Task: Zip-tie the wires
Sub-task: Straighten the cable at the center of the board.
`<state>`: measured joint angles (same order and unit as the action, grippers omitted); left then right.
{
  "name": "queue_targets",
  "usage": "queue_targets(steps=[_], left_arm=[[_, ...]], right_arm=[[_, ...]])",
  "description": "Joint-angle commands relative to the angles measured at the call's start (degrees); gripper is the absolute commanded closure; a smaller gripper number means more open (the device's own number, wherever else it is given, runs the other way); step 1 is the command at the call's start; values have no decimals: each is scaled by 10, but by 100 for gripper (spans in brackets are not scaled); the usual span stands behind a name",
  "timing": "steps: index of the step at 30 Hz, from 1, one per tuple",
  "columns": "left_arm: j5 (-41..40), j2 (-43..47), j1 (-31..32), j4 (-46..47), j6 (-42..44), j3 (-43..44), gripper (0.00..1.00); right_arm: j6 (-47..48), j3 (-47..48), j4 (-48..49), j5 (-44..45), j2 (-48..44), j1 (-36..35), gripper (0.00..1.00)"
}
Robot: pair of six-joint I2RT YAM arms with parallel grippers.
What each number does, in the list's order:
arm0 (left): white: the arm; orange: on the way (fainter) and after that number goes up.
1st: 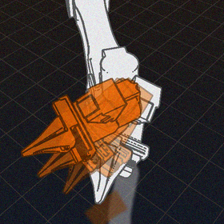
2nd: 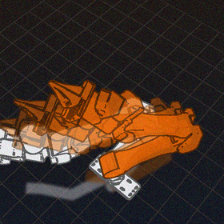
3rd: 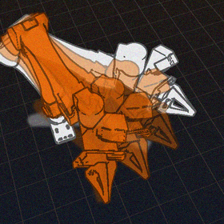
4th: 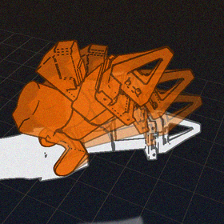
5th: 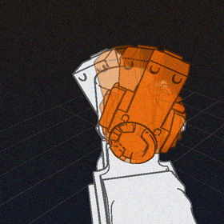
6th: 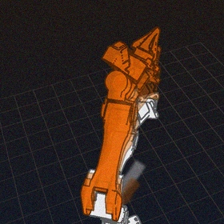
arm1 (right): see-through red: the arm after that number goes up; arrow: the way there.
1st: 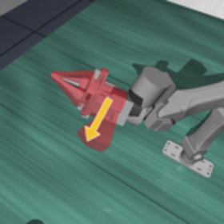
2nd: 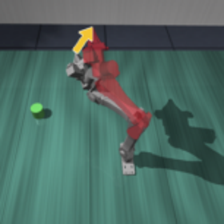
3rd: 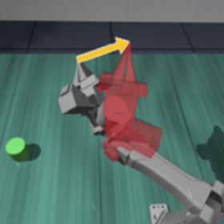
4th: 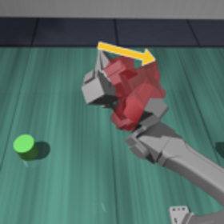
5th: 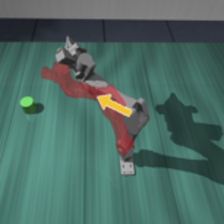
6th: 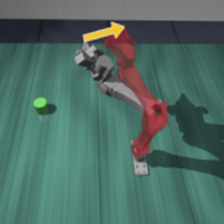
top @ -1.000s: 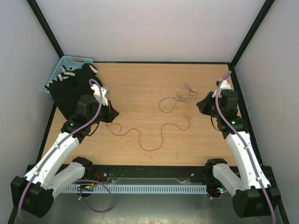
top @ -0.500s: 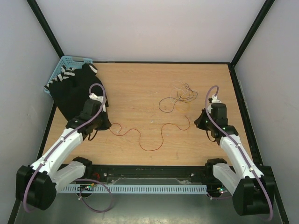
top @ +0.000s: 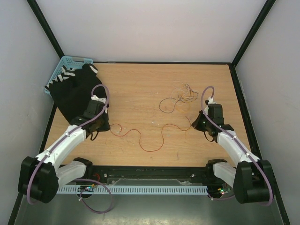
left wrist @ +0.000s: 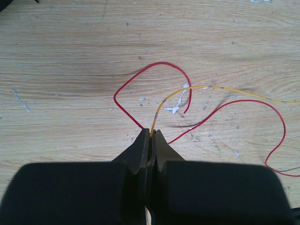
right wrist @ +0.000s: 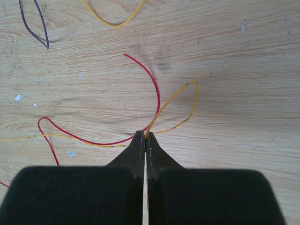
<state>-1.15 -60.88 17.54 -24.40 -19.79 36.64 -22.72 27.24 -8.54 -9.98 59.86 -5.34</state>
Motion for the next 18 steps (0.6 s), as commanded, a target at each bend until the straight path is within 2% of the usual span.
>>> queue_targets(steps=[1, 8, 13, 15, 18], left_arm=[[-7, -15, -4, 20, -3, -12, 100], [6, -44, -3, 42, 0, -20, 100], [7, -56, -3, 49, 2, -24, 100], [7, -59, -3, 49, 2, -24, 97], [8, -60, -3, 50, 2, -23, 88]], right_arm=[[-5, -6, 42, -18, 22, -3, 95], [-21, -6, 56, -36, 47, -4, 82], [-18, 4, 44, -30, 36, -4, 64], [-15, 11, 37, -24, 30, -4, 59], [-15, 23, 30, -19, 24, -4, 57]])
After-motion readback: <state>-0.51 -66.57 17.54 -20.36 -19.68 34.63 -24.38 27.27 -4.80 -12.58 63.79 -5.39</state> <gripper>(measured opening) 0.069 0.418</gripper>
